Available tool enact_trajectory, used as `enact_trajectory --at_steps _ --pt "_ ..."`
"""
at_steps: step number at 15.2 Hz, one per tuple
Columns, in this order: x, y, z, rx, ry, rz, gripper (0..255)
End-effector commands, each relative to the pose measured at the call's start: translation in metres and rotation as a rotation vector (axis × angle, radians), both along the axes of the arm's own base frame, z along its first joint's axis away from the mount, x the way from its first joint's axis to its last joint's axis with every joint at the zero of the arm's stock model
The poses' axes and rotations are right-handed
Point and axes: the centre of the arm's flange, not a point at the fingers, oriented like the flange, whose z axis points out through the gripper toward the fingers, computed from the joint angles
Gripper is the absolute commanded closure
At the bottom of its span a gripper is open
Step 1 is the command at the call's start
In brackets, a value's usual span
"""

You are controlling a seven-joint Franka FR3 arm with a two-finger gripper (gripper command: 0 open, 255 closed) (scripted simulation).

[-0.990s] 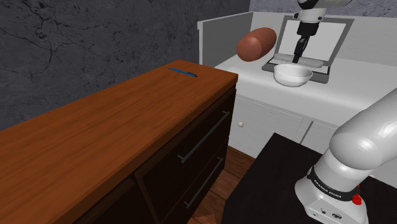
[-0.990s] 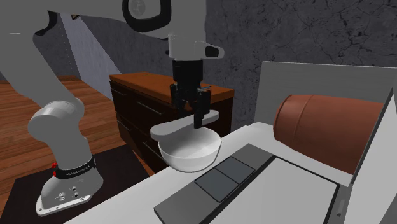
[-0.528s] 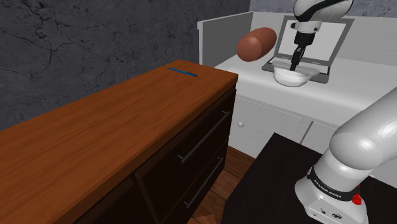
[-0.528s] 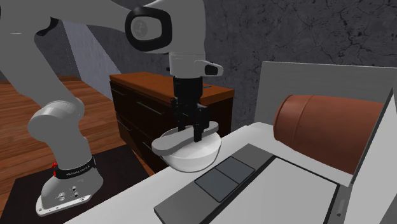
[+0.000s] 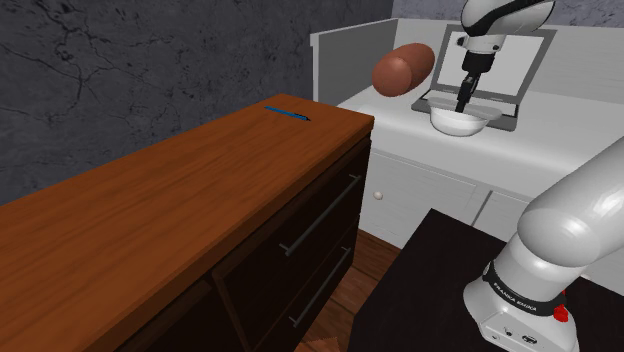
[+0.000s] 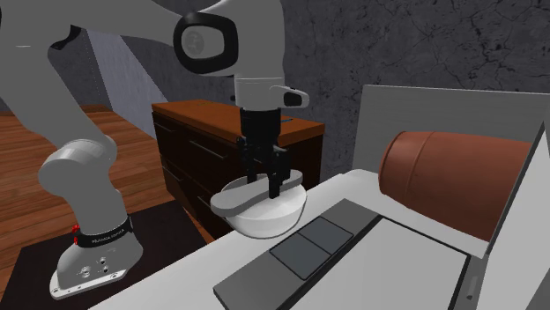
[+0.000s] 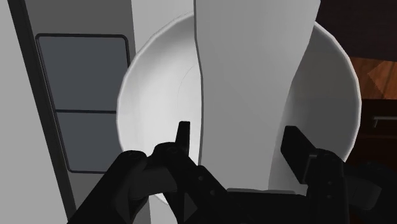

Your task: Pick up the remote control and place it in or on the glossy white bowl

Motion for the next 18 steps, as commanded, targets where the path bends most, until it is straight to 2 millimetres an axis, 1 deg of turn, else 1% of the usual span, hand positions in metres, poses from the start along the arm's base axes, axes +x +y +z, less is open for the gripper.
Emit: enact_trajectory --at_steps 1,6,9,10,18 --pt "0.000 0.000 -0.001 0.001 0.003 0.001 0" --pt "0.000 0.000 -0.001 0.001 0.003 0.001 0" --pt "0.000 0.001 0.038 0.001 0.003 0.001 0" --pt "0.001 0.001 0.049 0.001 0.003 0.001 0" --pt "0.001 0.001 0.049 0.001 0.003 0.001 0"
